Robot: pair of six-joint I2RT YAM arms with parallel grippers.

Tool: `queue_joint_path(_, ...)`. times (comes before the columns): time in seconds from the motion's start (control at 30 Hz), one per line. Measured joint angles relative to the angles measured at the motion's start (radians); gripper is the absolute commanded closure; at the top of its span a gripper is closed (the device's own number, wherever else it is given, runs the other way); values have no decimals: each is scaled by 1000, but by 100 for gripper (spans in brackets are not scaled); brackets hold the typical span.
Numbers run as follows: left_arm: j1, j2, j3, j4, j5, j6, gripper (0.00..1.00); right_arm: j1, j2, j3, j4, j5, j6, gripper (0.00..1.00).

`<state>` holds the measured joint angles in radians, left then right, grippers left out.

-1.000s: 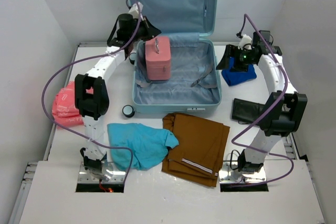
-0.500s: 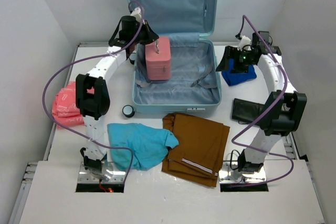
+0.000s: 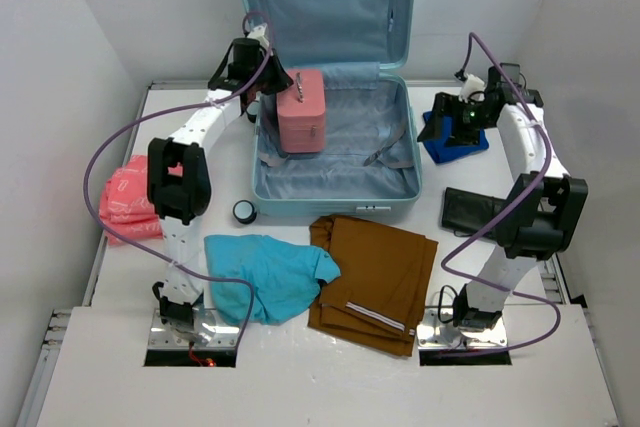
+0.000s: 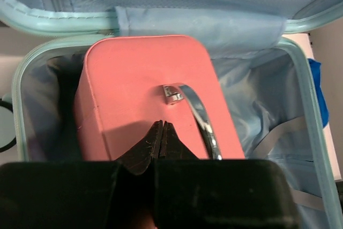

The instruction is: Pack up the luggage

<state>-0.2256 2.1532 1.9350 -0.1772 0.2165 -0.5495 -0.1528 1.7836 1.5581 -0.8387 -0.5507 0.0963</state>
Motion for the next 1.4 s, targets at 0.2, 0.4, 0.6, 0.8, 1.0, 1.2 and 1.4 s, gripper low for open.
queue_joint_path(0.2,4,3,-1,-12,-22,8,100,-6,0,0,-13,-4,-11,8)
queue_joint_path(0.4,-23,23,74,-67,-63,103,100,-6,1,0,-25,-6,-19,8)
queue_joint_path(0.6,-189,60,250,-130,-288,365,100,-6,2,0,-36,-8,-31,8)
queue_joint_path(0.8,-422,154,295,-151,-576,649,100,-8,6,2,-47,-7,-43,8)
queue_joint_path(1.0,-398,177,201,-184,-488,655,100,-16,17,2,-56,-7,-48,8)
queue_joint_path(1.2,-213,82,179,-135,-272,472,100,-16,17,2,-58,-11,-48,8)
queue_joint_path(1.4,17,26,135,2,-52,227,100,-16,17,2,-60,-12,-48,8)
